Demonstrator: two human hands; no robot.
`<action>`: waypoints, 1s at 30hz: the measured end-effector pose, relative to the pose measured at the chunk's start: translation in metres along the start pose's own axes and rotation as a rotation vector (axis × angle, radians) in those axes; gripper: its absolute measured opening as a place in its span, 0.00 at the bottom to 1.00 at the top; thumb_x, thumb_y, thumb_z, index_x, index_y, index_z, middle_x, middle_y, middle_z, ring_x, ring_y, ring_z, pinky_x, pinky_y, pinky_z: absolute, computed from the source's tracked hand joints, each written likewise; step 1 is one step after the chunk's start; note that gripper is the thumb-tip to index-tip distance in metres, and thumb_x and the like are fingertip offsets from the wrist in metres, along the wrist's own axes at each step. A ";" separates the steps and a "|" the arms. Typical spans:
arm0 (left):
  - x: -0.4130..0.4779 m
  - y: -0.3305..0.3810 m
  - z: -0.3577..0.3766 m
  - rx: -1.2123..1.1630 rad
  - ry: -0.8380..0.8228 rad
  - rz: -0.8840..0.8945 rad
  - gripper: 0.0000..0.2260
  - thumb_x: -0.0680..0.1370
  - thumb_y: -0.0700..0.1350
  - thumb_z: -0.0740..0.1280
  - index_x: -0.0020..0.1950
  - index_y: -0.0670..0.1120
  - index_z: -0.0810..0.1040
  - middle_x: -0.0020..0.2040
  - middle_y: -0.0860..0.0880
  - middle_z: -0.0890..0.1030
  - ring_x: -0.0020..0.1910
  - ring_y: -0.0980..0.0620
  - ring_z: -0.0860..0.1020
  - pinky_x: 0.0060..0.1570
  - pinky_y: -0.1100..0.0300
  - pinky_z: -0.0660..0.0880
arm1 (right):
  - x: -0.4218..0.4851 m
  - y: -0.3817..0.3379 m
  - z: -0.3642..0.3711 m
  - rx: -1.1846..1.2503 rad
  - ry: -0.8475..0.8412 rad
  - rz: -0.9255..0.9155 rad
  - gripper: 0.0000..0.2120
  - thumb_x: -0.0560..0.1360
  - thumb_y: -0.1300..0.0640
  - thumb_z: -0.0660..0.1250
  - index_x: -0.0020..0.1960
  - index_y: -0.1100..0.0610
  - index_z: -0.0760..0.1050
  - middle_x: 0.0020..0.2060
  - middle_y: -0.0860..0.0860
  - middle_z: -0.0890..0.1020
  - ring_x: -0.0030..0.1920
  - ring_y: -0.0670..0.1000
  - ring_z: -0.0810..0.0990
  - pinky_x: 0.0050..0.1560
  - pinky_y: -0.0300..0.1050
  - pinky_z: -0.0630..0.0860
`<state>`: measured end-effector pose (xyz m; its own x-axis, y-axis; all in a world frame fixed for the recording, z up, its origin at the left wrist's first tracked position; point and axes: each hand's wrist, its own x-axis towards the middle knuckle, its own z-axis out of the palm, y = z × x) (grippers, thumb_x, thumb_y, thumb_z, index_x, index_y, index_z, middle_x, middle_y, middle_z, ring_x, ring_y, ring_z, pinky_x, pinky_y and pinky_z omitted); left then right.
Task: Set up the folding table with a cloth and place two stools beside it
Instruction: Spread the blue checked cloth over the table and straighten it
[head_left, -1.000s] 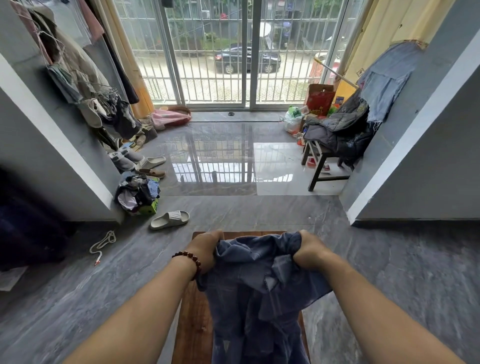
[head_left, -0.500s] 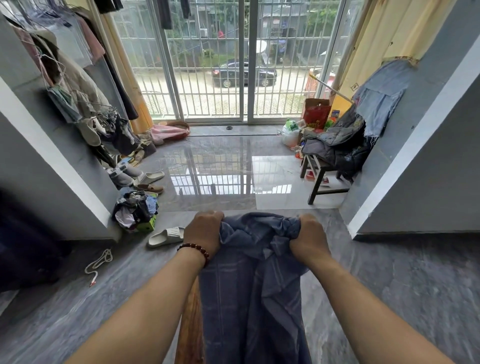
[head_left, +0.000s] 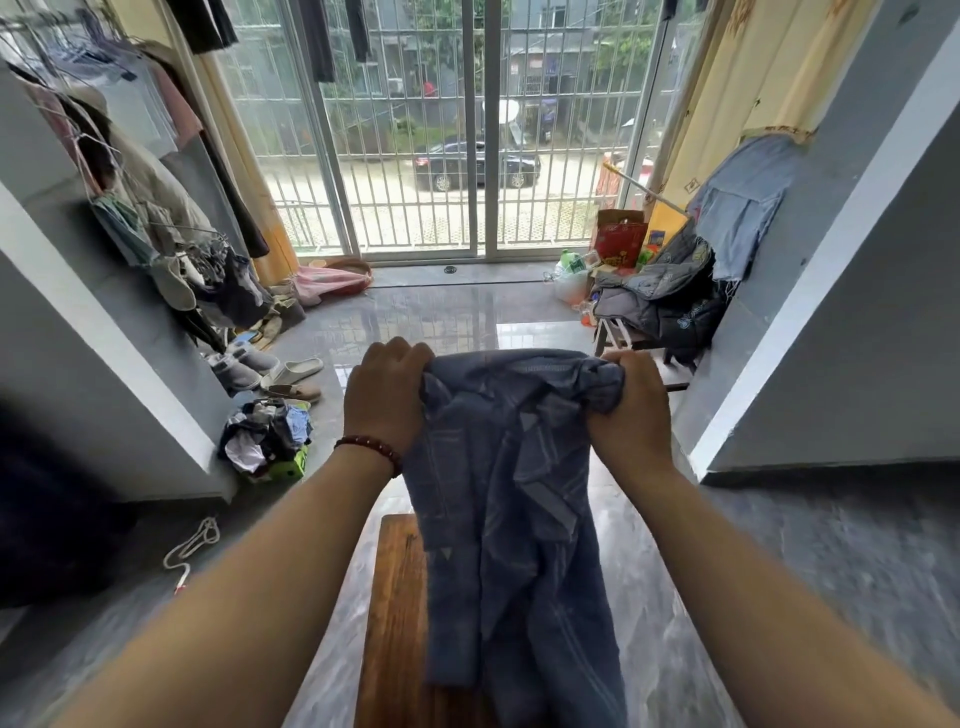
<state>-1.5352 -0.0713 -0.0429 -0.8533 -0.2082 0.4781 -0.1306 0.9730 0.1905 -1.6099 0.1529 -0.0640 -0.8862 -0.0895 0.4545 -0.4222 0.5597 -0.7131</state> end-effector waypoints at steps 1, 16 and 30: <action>-0.008 -0.002 0.003 -0.001 -0.012 -0.010 0.07 0.71 0.36 0.68 0.48 0.40 0.76 0.46 0.40 0.77 0.48 0.40 0.73 0.41 0.51 0.68 | -0.006 0.006 0.001 -0.030 -0.046 0.030 0.10 0.68 0.65 0.66 0.48 0.56 0.72 0.45 0.50 0.73 0.47 0.56 0.74 0.43 0.40 0.63; -0.111 -0.036 0.031 -0.127 -0.357 -0.132 0.15 0.69 0.41 0.70 0.56 0.45 0.76 0.49 0.44 0.78 0.49 0.43 0.75 0.49 0.55 0.72 | -0.089 0.026 0.014 -0.468 -0.547 0.204 0.07 0.70 0.54 0.66 0.43 0.57 0.76 0.48 0.57 0.77 0.51 0.61 0.75 0.49 0.44 0.70; -0.145 -0.072 0.033 -0.226 -0.858 -0.142 0.24 0.63 0.54 0.72 0.57 0.56 0.72 0.50 0.51 0.80 0.50 0.49 0.79 0.45 0.60 0.75 | -0.146 0.035 0.043 -0.171 -0.541 0.460 0.09 0.71 0.62 0.63 0.49 0.52 0.71 0.43 0.51 0.76 0.43 0.54 0.74 0.43 0.43 0.67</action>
<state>-1.4185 -0.1079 -0.1539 -0.9321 -0.0904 -0.3506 -0.2385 0.8819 0.4067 -1.5036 0.1500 -0.1777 -0.9556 -0.1842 -0.2301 0.0119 0.7559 -0.6546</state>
